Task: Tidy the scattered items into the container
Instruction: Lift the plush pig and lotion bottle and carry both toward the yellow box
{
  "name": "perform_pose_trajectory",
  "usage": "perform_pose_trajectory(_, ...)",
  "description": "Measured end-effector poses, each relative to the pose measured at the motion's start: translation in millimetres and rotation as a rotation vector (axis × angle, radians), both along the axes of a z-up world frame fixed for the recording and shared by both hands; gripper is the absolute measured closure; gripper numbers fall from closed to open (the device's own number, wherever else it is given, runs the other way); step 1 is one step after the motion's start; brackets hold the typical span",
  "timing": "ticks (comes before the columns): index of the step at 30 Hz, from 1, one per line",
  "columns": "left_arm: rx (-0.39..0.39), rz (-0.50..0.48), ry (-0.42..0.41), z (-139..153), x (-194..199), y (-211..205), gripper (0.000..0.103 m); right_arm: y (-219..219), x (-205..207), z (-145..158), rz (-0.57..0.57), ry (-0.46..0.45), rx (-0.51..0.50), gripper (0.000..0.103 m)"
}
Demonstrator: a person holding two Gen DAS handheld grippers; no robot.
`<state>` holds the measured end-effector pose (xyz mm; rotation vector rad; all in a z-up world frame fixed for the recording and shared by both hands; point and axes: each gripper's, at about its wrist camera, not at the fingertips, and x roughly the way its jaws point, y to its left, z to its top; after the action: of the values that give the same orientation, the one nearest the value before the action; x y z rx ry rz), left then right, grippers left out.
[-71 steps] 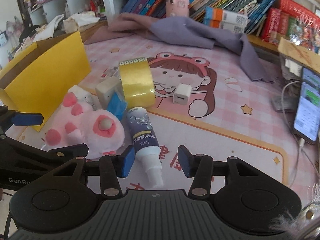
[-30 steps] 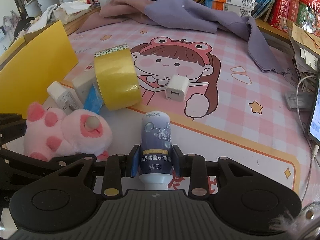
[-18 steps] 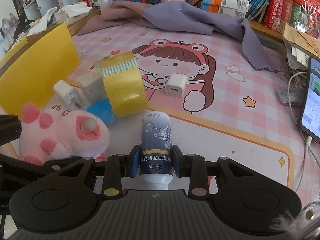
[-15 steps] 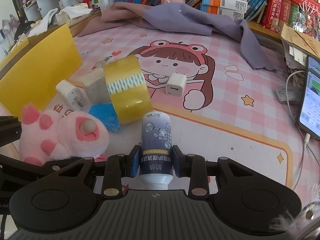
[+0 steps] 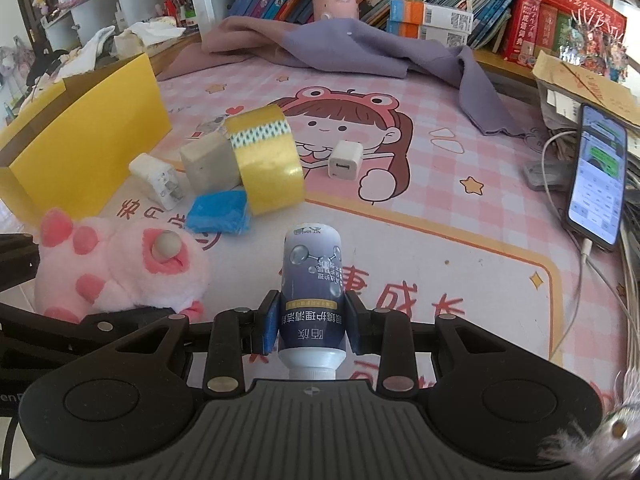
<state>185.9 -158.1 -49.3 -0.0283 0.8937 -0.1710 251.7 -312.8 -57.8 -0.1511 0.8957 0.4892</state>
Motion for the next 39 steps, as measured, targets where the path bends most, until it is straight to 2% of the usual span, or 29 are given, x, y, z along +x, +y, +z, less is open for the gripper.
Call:
perform_pose_trajectory(11, -0.047, -0.065, -0.081, 14, -38, 30, 0.033, 15, -51, 22, -0.086, -0.081, -0.024, 0.072)
perform_pose_trajectory(28, -0.064, -0.135, -0.155, 35, -127, 115, 0.033, 90, -177, 44, -0.160, -0.150, -0.028, 0.072)
perform_pose_trajectory(39, -0.022, -0.077, -0.174, 40, -172, 167, 0.033, 139, -218, 49, -0.109, -0.160, -0.016, 0.072)
